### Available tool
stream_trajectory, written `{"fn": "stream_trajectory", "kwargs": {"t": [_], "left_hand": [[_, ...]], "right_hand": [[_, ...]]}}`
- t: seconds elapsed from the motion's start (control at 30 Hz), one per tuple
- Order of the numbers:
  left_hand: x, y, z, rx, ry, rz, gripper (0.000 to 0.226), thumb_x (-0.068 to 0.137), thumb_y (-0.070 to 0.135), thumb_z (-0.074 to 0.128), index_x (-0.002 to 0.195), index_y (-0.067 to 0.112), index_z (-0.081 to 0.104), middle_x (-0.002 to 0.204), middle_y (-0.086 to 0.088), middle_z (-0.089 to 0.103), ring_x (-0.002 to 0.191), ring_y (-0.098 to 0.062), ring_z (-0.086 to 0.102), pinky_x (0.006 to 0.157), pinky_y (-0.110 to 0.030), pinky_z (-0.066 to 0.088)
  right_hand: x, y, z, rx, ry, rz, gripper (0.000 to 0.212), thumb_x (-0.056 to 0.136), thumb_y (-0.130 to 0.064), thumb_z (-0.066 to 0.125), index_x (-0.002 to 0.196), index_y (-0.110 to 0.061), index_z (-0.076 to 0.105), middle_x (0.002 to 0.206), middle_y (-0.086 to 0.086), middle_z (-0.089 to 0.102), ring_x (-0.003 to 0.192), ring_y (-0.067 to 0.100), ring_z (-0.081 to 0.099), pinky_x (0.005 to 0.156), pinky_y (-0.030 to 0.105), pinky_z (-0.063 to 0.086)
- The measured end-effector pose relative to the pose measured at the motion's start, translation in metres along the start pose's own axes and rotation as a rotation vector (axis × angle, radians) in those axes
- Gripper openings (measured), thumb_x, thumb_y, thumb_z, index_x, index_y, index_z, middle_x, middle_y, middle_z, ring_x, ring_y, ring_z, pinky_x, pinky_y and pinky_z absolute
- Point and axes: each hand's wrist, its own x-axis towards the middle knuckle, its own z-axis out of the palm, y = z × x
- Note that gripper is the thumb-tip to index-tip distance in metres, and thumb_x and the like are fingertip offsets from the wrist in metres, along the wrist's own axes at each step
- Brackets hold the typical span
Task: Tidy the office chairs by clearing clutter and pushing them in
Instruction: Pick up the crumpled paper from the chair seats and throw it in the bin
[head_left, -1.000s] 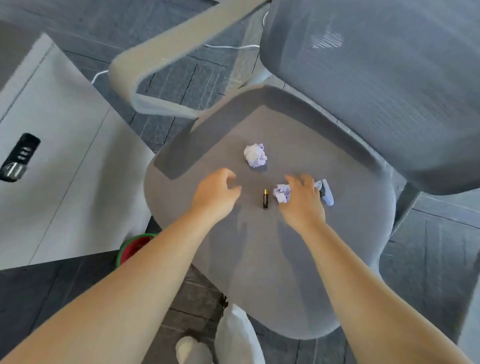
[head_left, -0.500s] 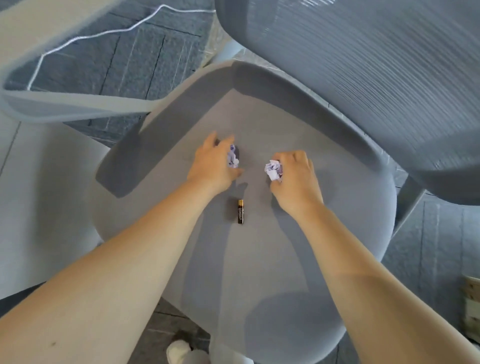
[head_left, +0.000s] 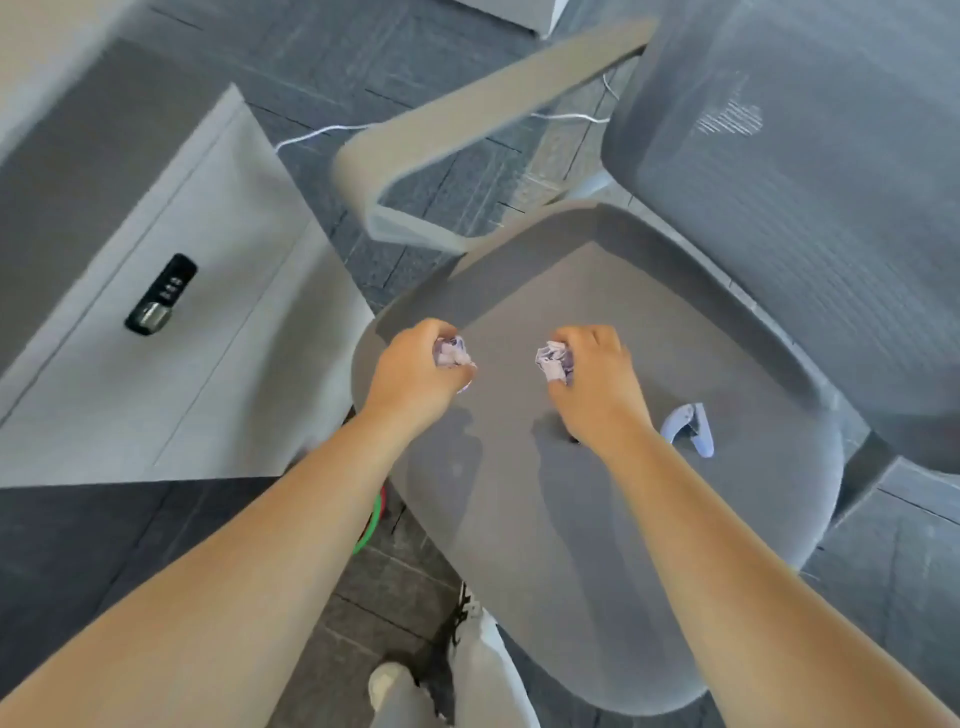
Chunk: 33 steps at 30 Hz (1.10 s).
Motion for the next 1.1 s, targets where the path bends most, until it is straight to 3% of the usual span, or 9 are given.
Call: {"fn": "stream_trajectory", "kwargs": {"t": [0.1,0.23,0.33,0.43,0.57,0.7,0.77,0.93,1.1], "left_hand": [[-0.039,-0.029,-0.04,-0.078,0.085,-0.063,0.034,0.081,0.014,0.063,0.115,0.011,0.057,0.103,-0.001,0.055,0.096,-0.02,0.053,0.072,-0.019,0.035],[-0.097,-0.087,-0.072,-0.142,0.132,-0.185,0.036,0.082,0.016,0.065,0.116,0.011,0.055,0.102,-0.001,0.053,0.094,-0.02,0.05,0.067,-0.014,0.028],[-0.131,-0.134,-0.076,-0.196,0.148,-0.291,0.034,0.082,0.015,0.064,0.115,0.008,0.057,0.114,-0.009,0.06,0.101,-0.024,0.054,0.077,-0.021,0.033],[-0.158,-0.175,-0.064,-0.221,0.121,-0.398,0.031,0.083,0.014,0.063,0.112,0.006,0.058,0.112,-0.01,0.06,0.095,-0.022,0.05,0.078,-0.025,0.035],[-0.176,-0.213,-0.043,-0.271,0.106,-0.491,0.036,0.083,0.014,0.062,0.117,0.007,0.055,0.118,-0.011,0.06,0.102,-0.026,0.053,0.077,-0.025,0.033],[-0.167,-0.232,-0.033,-0.284,0.124,-0.542,0.035,0.086,0.02,0.059,0.12,0.013,0.053,0.121,-0.011,0.058,0.108,-0.026,0.052,0.079,-0.028,0.038],[-0.156,-0.237,-0.036,-0.288,0.153,-0.518,0.028,0.087,0.021,0.058,0.115,0.016,0.052,0.118,-0.009,0.056,0.116,-0.028,0.051,0.082,-0.03,0.039],[-0.138,-0.243,-0.049,-0.321,0.239,-0.535,0.054,0.09,0.017,0.055,0.138,0.006,0.034,0.147,-0.015,0.034,0.132,-0.027,0.037,0.101,-0.032,0.035],[-0.152,-0.258,-0.056,-0.262,0.239,-0.582,0.041,0.09,0.011,0.052,0.13,0.004,0.044,0.138,-0.017,0.045,0.125,-0.028,0.045,0.098,-0.035,0.039]], "right_hand": [[-0.027,-0.044,0.016,0.003,-0.036,-0.085,0.034,0.091,-0.005,0.047,0.124,-0.009,0.05,0.131,0.015,0.042,0.118,0.032,0.042,0.092,0.032,0.04],[-0.073,-0.087,0.056,-0.032,-0.134,-0.174,0.041,0.085,0.0,0.048,0.125,-0.01,0.049,0.13,0.015,0.043,0.118,0.031,0.041,0.096,0.033,0.039],[-0.104,-0.103,0.089,-0.042,-0.212,-0.211,0.044,0.085,0.0,0.049,0.128,-0.012,0.047,0.131,0.014,0.042,0.119,0.031,0.042,0.098,0.035,0.039],[-0.127,-0.104,0.119,-0.077,-0.307,-0.216,0.047,0.085,-0.001,0.05,0.13,-0.013,0.046,0.133,0.012,0.041,0.121,0.029,0.042,0.098,0.034,0.039],[-0.139,-0.094,0.155,-0.117,-0.382,-0.222,0.03,0.08,-0.001,0.052,0.1,-0.023,0.058,0.111,0.013,0.047,0.102,0.029,0.046,0.081,0.032,0.04],[-0.141,-0.088,0.176,-0.151,-0.426,-0.2,0.046,0.08,-0.002,0.054,0.125,-0.014,0.051,0.128,0.013,0.045,0.119,0.028,0.043,0.097,0.034,0.039],[-0.138,-0.088,0.184,-0.162,-0.436,-0.201,0.048,0.08,-0.002,0.054,0.127,-0.013,0.049,0.13,0.014,0.045,0.121,0.028,0.042,0.099,0.034,0.038],[-0.122,-0.098,0.207,-0.162,-0.404,-0.208,0.043,0.086,-0.008,0.054,0.128,-0.007,0.047,0.129,0.017,0.047,0.119,0.031,0.044,0.098,0.037,0.039],[-0.12,-0.115,0.229,-0.133,-0.488,-0.262,0.059,0.089,-0.008,0.057,0.141,-0.01,0.03,0.149,0.014,0.029,0.135,0.029,0.032,0.109,0.034,0.031]]}}
